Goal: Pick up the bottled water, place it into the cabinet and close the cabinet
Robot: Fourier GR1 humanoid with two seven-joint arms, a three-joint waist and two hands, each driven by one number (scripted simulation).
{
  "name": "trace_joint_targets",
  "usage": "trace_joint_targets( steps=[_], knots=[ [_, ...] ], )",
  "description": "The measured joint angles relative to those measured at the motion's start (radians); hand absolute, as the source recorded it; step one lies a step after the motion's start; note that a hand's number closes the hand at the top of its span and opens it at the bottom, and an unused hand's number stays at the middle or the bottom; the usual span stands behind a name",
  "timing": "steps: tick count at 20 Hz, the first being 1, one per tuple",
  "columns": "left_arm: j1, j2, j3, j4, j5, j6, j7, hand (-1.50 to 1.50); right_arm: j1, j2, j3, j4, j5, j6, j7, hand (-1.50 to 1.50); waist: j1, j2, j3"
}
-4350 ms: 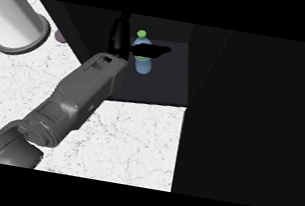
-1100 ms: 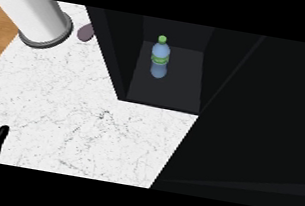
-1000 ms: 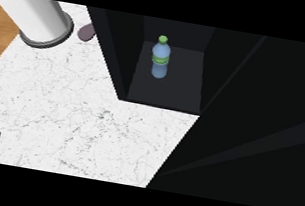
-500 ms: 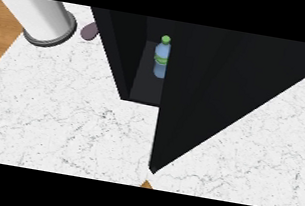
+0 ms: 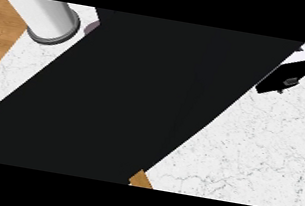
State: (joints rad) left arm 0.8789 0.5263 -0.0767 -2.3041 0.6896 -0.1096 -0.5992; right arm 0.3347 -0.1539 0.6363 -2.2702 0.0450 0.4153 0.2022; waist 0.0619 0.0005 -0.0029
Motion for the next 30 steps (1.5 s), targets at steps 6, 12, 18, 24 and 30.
trace_joint_targets(
  steps=[6, 12, 18, 24, 30],
  knots=[
    [0.026, 0.008, 0.049, 0.006, 0.05, -0.061, -0.011, -1.5, -0.108, 0.004, -0.07, 0.035, -0.137, -0.036, 0.067, 1.5, 0.009, 0.007, 0.0],
    [0.061, 0.025, 0.109, 0.01, 0.108, -0.13, -0.019, -1.5, -0.326, 0.086, -0.183, 0.164, -0.302, -0.169, 0.132, 1.5, 0.021, 0.008, 0.0],
    [0.127, 0.023, 0.195, 0.014, 0.181, -0.207, -0.034, -1.5, -0.646, 0.135, -0.355, 0.393, -0.445, -0.264, 0.212, 1.5, 0.01, 0.006, 0.002],
    [0.189, 0.012, 0.293, 0.009, 0.258, -0.273, -0.022, -1.5, -0.896, 0.14, -0.481, 0.671, -0.504, -0.22, 0.207, 1.5, -0.01, 0.004, 0.003],
    [0.213, 0.006, 0.37, 0.035, 0.322, -0.35, -0.001, -1.5, -0.987, 0.13, -0.508, 0.822, -0.531, -0.116, 0.177, 1.5, -0.031, -0.016, 0.017]
  ],
)
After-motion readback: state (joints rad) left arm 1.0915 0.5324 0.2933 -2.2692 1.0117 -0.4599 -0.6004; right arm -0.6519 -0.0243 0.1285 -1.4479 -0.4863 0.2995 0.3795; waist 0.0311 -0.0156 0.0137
